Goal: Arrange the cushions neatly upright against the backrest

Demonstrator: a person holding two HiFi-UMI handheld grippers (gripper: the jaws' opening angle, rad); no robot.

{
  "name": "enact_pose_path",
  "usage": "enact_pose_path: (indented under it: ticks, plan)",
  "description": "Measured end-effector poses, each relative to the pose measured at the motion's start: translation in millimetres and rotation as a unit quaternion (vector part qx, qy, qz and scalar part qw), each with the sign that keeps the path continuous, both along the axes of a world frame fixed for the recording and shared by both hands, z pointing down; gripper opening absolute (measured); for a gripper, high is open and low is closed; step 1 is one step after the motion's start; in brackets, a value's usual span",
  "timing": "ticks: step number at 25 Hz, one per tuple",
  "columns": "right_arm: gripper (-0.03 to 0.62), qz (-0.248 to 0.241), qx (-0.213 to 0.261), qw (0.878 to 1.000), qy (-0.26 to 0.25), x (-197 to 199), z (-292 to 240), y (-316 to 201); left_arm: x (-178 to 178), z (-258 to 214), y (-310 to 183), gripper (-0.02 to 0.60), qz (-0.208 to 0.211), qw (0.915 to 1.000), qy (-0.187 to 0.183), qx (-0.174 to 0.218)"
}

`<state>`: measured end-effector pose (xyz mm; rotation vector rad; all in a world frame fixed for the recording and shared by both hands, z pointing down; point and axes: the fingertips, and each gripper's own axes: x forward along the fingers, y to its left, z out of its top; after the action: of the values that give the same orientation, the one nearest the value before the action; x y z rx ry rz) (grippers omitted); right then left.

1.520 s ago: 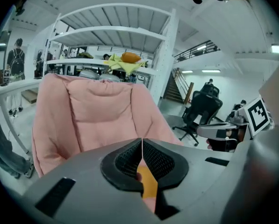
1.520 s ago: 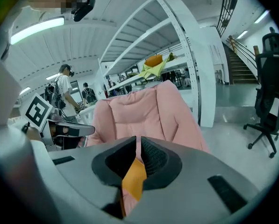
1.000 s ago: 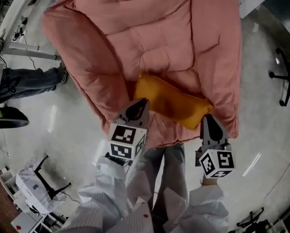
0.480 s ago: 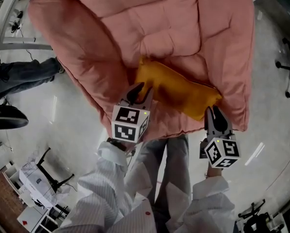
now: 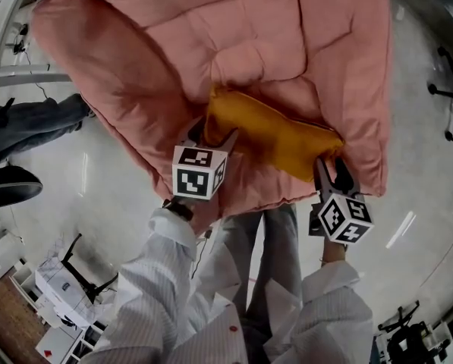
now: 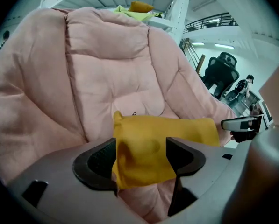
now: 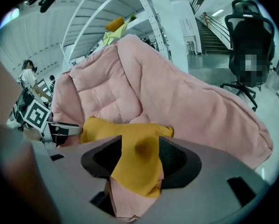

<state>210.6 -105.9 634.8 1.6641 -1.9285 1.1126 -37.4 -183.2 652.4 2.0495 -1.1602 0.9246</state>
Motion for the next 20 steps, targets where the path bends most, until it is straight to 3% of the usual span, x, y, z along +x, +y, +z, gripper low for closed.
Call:
enact_pose_path:
  ticks: [5,9,14,20]
  plan:
    - [0.228,0.023,-0.037,0.999,-0.017,4.3,19.5,8.4,0.8,15.7,4.4,0.394,0.011,0.9993,0.008,-0.035]
    - [0.236,0.036,-0.059,0.997,-0.029,4.1,35.2,14.0,2.1,23.9,2.4,0.414,0.009,0.9983,0.014,-0.056]
    - [0.236,0.042,-0.071,0.996,-0.03,1.8,45.3,13.1,4.8,31.7,2.4,0.41,0.015,0.9979,0.003,-0.062]
    - [0.208,0.023,-0.071,0.997,-0.02,-2.8,46.9,10.6,12.7,36.9,3.8,0.352,0.01,0.9973,0.004,-0.073]
